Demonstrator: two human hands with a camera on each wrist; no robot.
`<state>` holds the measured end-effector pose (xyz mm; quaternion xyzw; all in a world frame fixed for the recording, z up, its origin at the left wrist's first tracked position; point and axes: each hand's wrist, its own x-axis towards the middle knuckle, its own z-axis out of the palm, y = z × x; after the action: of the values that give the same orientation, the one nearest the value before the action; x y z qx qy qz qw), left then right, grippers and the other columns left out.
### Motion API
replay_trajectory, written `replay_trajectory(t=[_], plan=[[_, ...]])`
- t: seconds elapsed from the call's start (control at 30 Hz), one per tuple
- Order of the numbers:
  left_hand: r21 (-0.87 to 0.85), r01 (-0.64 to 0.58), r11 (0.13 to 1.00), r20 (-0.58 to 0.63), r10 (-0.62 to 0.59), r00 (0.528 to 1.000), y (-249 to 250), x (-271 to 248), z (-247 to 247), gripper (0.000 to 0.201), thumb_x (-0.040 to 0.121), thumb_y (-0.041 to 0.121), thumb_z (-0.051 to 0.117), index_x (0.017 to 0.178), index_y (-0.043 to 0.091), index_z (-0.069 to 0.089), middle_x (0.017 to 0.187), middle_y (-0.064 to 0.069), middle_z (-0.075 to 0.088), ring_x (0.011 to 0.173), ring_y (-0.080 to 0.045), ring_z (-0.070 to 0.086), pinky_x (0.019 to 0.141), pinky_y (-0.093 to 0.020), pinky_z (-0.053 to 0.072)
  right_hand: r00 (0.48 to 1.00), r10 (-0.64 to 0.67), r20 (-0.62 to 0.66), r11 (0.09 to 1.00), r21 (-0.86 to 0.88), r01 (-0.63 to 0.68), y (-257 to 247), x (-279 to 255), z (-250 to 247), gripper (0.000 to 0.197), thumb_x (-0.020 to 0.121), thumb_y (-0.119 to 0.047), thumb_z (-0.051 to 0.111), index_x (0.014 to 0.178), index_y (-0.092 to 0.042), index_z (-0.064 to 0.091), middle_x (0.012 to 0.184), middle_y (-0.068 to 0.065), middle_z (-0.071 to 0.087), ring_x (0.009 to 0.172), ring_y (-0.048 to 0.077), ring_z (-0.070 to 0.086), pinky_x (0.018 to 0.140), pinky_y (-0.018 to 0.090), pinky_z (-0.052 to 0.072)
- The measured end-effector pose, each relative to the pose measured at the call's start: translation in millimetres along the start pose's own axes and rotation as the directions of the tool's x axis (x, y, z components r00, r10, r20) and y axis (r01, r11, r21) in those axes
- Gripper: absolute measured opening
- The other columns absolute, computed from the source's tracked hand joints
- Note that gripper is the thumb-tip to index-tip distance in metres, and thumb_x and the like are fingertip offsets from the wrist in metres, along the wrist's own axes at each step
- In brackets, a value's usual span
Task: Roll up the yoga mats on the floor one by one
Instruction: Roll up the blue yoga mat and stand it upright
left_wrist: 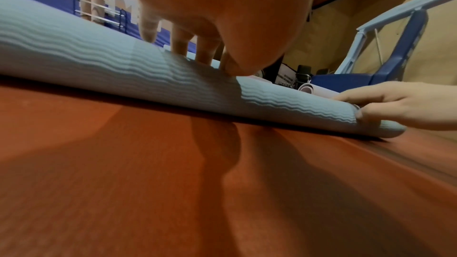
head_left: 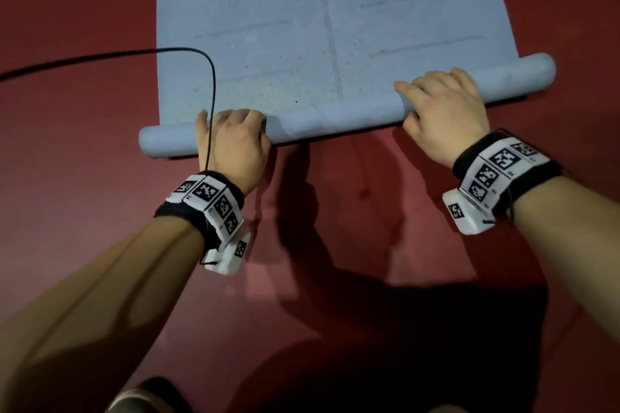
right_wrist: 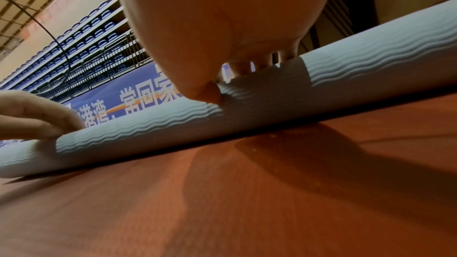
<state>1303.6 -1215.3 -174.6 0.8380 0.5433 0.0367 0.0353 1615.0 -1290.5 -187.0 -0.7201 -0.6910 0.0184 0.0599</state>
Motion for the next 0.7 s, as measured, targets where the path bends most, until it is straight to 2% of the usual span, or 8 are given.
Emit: replay_trajectory(t=[0.07, 0.13, 0.2, 0.3, 0.43, 0.57, 0.7], plan=[[0.01, 0.002, 1.0, 0.007, -0.002, 1.0, 3.8, -2.1, 1.2, 0.033, 0.086, 0.029, 0.051, 0.111, 0.014, 0.067, 0.124, -0.007, 0.063, 0.118, -0.037, 0.051, 0.11, -0.062, 0.025, 1.0, 0.008, 0.021, 1.0, -0.009, -0.008, -0.6, 6.1, 2.1, 0.063, 0.079, -0.035, 0.033, 0.132, -0.012, 0.057, 0.115, 0.017, 0.062, 0.117, 0.039, 0.051, 0.113, 0.056, 0.024], [0.033, 0.007, 0.999, 0.038, -0.008, 0.999, 11.1, -7.1, 2.7, 0.052, 0.083, 0.04, 0.04, 0.121, 0.011, 0.062, 0.127, -0.01, 0.056, 0.12, -0.037, 0.047, 0.11, -0.063, 0.025, 0.998, 0.008, 0.066, 0.999, -0.037, -0.006, -0.3, 10.1, 4.0, 0.066, 0.077, -0.036, 0.036, 0.135, -0.008, 0.054, 0.118, 0.02, 0.058, 0.119, 0.04, 0.048, 0.113, 0.059, 0.021], [0.064, -0.011, 0.998, 0.068, 0.007, 0.998, 14.8, -12.6, 9.3, 0.065, 0.084, 0.045, 0.041, 0.135, 0.005, 0.049, 0.129, -0.012, 0.051, 0.124, -0.037, 0.044, 0.112, -0.065, 0.022, 0.993, -0.001, 0.114, 0.997, -0.077, 0.01, 0.4, 11.8, 5.8, 0.068, 0.073, -0.034, 0.051, 0.135, -0.007, 0.05, 0.119, 0.02, 0.053, 0.119, 0.039, 0.046, 0.112, 0.061, 0.019], [0.063, -0.026, 0.998, 0.092, 0.02, 0.996, 11.8, -9.6, 19.9, 0.075, 0.086, 0.041, 0.051, 0.146, -0.001, 0.035, 0.138, -0.017, 0.045, 0.132, -0.038, 0.039, 0.114, -0.069, 0.014, 0.989, -0.001, 0.151, 0.992, -0.123, 0.02, 0.1, 17.4, 5.6, 0.07, 0.062, -0.026, 0.07, 0.128, -0.007, 0.051, 0.118, 0.019, 0.05, 0.11, 0.038, 0.047, 0.107, 0.058, 0.023], [0.056, -0.002, 0.998, 0.115, -0.004, 0.993, 8.9, 9.7, 15.0, 0.076, 0.076, 0.046, 0.04, 0.14, 0.005, 0.042, 0.127, -0.016, 0.049, 0.121, -0.04, 0.043, 0.112, -0.068, 0.017, 0.982, 0.034, 0.188, 0.99, -0.141, -0.007, 0.1, 34.0, 1.6, 0.066, 0.058, -0.021, 0.076, 0.119, -0.01, 0.054, 0.116, 0.016, 0.05, 0.107, 0.037, 0.047, 0.099, 0.051, 0.031], [0.07, 0.003, 0.998, 0.187, -0.016, 0.982, 4.4, 30.9, 9.3, 0.069, 0.07, 0.022, 0.063, 0.136, 0.021, 0.045, 0.119, -0.012, 0.051, 0.113, -0.038, 0.046, 0.109, -0.062, 0.023, 0.959, 0.084, 0.269, 0.982, -0.184, -0.035, -1.6, 52.8, -3.2, 0.059, 0.064, -0.022, 0.076, 0.118, -0.016, 0.054, 0.115, 0.012, 0.054, 0.111, 0.035, 0.048, 0.096, 0.047, 0.033], [0.096, 0.027, 0.995, 0.237, -0.049, 0.97, 4.9, 49.4, 3.6, 0.058, 0.071, 0.021, 0.07, 0.124, 0.027, 0.05, 0.113, -0.008, 0.055, 0.11, -0.036, 0.049, 0.101, -0.055, 0.032, 0.947, 0.106, 0.302, 0.976, -0.212, -0.041, -3.3, 64.3, -7.6, 0.052, 0.07, -0.026, 0.071, 0.119, -0.023, 0.054, 0.114, 0.008, 0.057, 0.111, 0.033, 0.05, 0.094, 0.047, 0.035]])
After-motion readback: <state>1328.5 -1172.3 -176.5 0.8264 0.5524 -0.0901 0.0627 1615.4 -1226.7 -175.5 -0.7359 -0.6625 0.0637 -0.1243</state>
